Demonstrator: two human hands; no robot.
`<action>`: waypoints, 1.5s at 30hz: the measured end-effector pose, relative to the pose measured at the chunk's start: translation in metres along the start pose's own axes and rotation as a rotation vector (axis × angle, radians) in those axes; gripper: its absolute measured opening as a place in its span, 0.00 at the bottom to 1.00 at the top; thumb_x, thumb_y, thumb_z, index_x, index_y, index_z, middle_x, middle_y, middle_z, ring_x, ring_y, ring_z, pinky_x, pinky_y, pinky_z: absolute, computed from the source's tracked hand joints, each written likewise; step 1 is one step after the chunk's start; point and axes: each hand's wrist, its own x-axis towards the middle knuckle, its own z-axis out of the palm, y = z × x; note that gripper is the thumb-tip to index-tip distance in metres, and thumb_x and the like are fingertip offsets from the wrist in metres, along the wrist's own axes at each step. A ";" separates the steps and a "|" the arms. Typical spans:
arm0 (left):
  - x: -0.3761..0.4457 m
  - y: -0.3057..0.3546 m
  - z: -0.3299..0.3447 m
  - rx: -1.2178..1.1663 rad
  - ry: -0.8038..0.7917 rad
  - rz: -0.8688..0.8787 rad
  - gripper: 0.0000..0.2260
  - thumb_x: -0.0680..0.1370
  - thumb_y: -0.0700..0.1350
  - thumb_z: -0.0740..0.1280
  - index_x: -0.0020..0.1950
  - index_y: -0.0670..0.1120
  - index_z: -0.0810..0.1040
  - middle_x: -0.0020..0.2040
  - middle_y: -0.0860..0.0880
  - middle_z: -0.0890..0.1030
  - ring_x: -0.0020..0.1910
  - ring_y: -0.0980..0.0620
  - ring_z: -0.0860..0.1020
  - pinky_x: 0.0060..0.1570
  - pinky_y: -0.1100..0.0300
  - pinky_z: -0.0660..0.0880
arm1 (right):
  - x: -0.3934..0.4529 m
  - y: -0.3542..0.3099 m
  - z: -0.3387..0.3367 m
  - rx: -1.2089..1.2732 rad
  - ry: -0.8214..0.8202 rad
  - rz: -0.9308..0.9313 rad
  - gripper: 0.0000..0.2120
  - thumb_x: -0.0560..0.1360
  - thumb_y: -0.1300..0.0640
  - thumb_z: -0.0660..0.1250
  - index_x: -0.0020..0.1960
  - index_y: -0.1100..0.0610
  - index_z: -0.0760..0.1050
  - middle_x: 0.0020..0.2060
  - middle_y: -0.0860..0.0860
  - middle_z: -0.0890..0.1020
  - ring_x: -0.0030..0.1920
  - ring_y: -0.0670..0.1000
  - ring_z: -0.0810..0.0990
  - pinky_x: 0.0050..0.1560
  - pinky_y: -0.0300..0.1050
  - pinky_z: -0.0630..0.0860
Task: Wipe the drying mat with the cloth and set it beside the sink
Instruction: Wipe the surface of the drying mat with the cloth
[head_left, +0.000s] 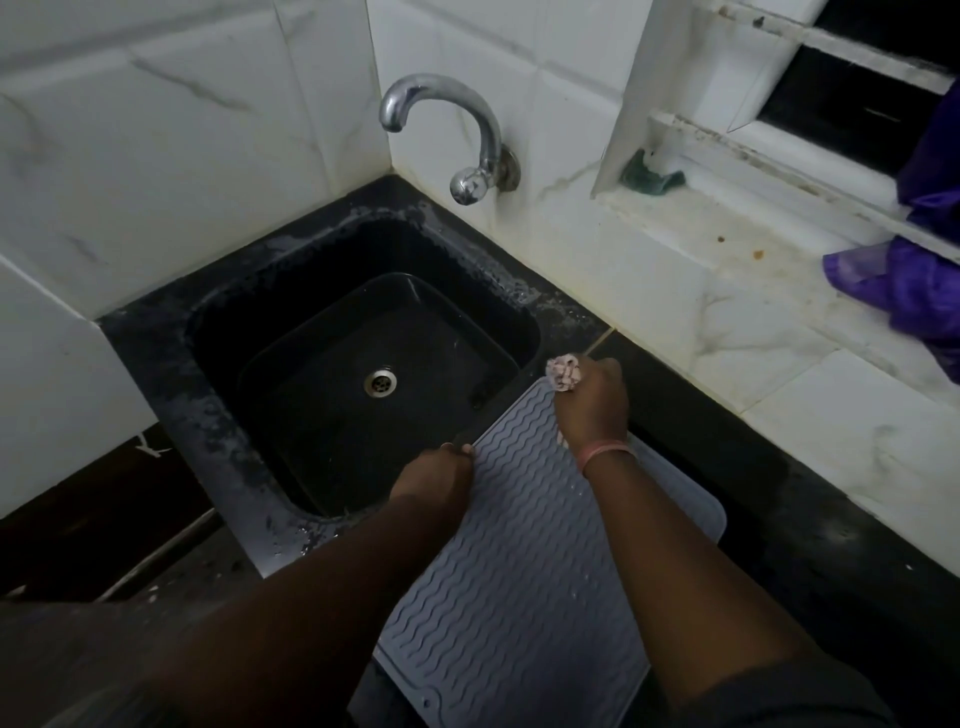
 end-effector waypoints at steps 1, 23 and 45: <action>0.001 0.001 0.000 0.012 0.002 0.002 0.30 0.82 0.46 0.66 0.82 0.47 0.57 0.70 0.42 0.73 0.64 0.45 0.76 0.59 0.51 0.77 | -0.005 -0.004 0.003 -0.027 -0.046 -0.033 0.10 0.76 0.62 0.67 0.55 0.58 0.82 0.52 0.61 0.76 0.50 0.63 0.78 0.53 0.54 0.79; -0.030 -0.038 0.006 -0.673 0.197 0.041 0.15 0.83 0.40 0.63 0.69 0.50 0.78 0.60 0.46 0.82 0.53 0.52 0.81 0.52 0.57 0.78 | -0.123 -0.064 -0.033 0.939 -0.578 0.546 0.11 0.77 0.58 0.74 0.58 0.60 0.84 0.49 0.56 0.88 0.51 0.55 0.87 0.54 0.50 0.83; -0.108 -0.041 0.027 -1.606 -0.217 -0.064 0.14 0.86 0.50 0.61 0.58 0.41 0.82 0.51 0.43 0.85 0.50 0.46 0.83 0.55 0.50 0.80 | -0.207 -0.078 -0.015 0.561 -0.409 0.356 0.33 0.80 0.51 0.71 0.81 0.52 0.62 0.76 0.53 0.69 0.71 0.51 0.73 0.70 0.47 0.73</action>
